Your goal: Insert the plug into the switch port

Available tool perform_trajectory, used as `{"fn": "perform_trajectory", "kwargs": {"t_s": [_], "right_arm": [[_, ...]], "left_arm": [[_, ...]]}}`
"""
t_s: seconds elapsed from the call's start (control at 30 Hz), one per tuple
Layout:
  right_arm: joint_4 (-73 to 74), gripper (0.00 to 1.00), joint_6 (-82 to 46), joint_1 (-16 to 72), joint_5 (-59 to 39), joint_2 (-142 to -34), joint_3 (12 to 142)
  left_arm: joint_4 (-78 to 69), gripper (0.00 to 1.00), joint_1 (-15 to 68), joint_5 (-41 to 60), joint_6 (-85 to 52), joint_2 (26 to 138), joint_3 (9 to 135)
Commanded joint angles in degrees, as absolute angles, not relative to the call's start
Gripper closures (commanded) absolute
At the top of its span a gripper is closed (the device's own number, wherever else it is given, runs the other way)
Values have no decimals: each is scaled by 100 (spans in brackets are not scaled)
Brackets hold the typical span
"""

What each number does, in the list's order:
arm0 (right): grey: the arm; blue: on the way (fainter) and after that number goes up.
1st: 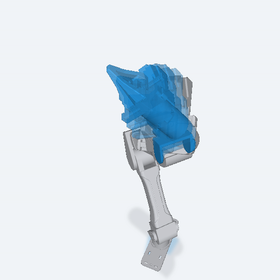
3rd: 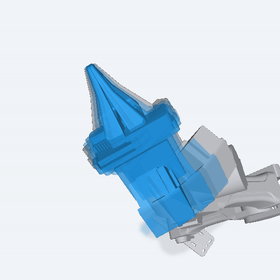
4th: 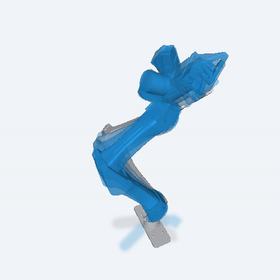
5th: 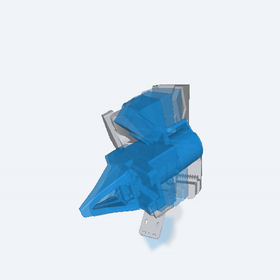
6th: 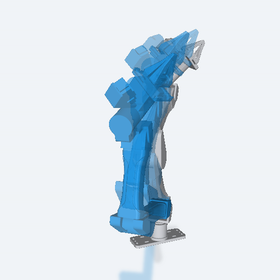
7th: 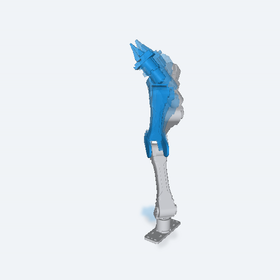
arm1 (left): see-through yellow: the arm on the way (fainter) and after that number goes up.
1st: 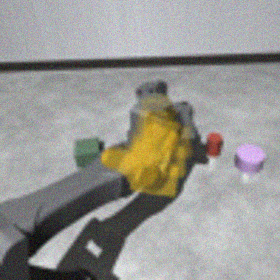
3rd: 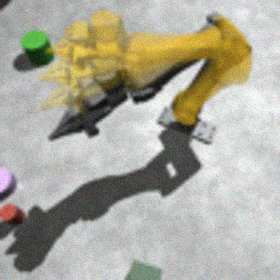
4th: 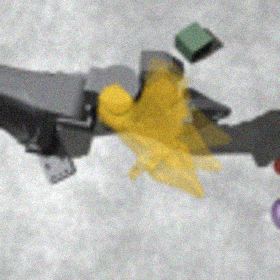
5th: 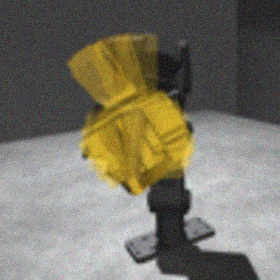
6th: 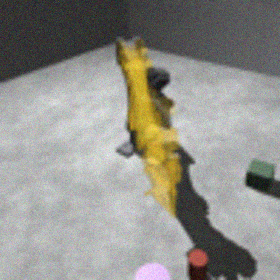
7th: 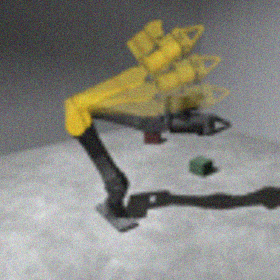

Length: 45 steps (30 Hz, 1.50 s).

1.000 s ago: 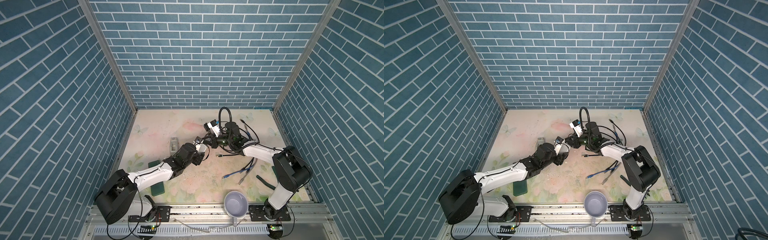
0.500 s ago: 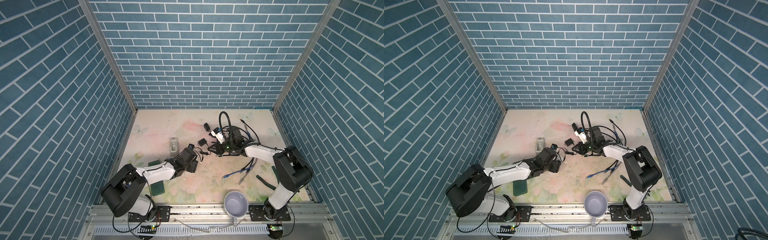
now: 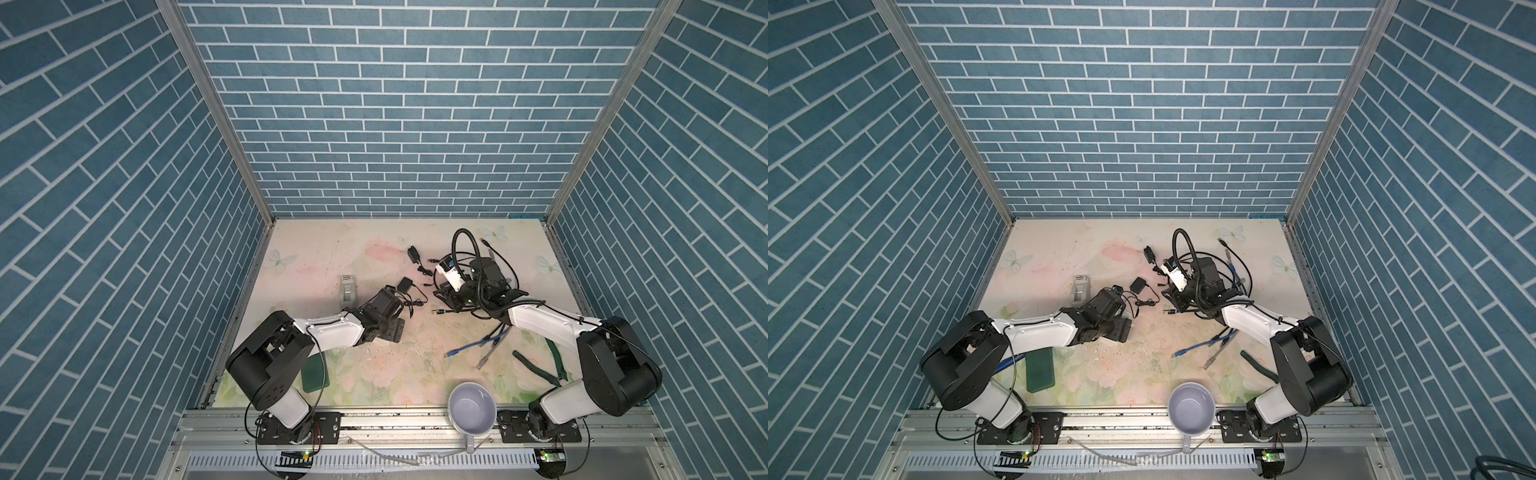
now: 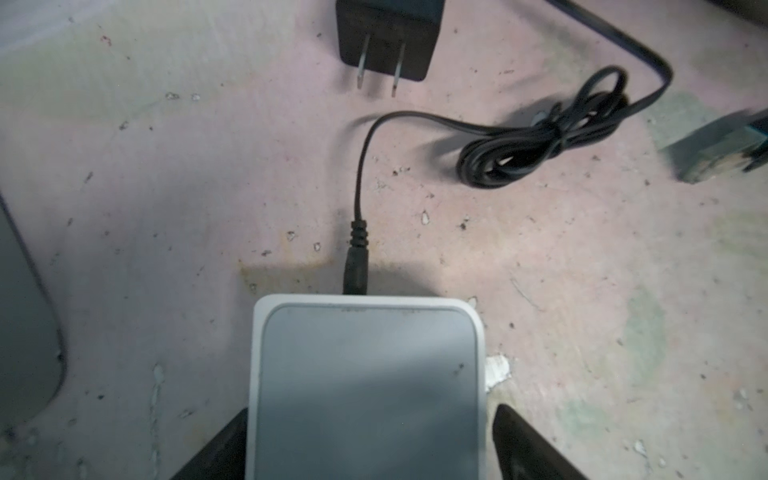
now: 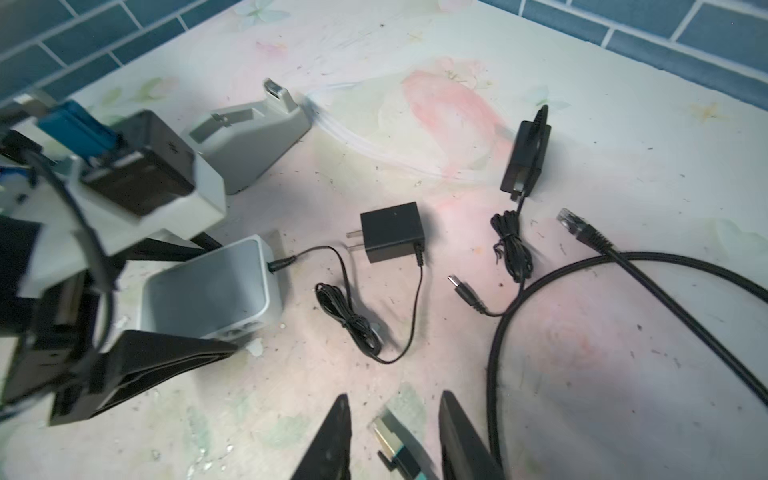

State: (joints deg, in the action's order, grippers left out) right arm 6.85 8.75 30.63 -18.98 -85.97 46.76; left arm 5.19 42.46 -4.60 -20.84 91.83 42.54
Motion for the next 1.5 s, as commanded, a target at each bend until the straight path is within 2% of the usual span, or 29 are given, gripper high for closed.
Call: {"fn": "perform_trajectory", "kwargs": {"t_s": [0.0,0.17,0.43,0.6,0.77,0.9,1.03,1.27,1.47], "right_arm": [[1254,65,1468,3024,-1249,-8491,4632],[1739,64,1525,2952,-1317,-8311,4603],[1437,65,2154,2878,-1394,-8316,4971],[1271,65,3285,2839,-1407,-8423,4927],[266,65,4300,2814,-1741,-8538,5021],[-994,66,4894,2764,-2603,-8691,5265],[-1765,70,5150,2751,-2737,-9124,5535],[-1764,71,5416,2751,-2479,-9646,5581],[-1575,71,5538,2752,-2487,-9883,5614]], "left_arm": [[612,0,4219,-297,-2154,9176,4093],[158,0,4224,-386,-1997,8687,3822],[-337,0,4220,-844,-1677,7803,3430],[-581,0,4189,-1010,-1863,7323,3092],[-765,0,4151,-1189,-2074,7103,2808],[-897,0,4140,-1401,-2175,7014,2620],[-1119,1,4126,-1678,-2199,6713,2355],[-1203,0,3966,-1761,-2145,6132,1988],[-985,0,3902,-1683,-2189,6115,2031]]}}
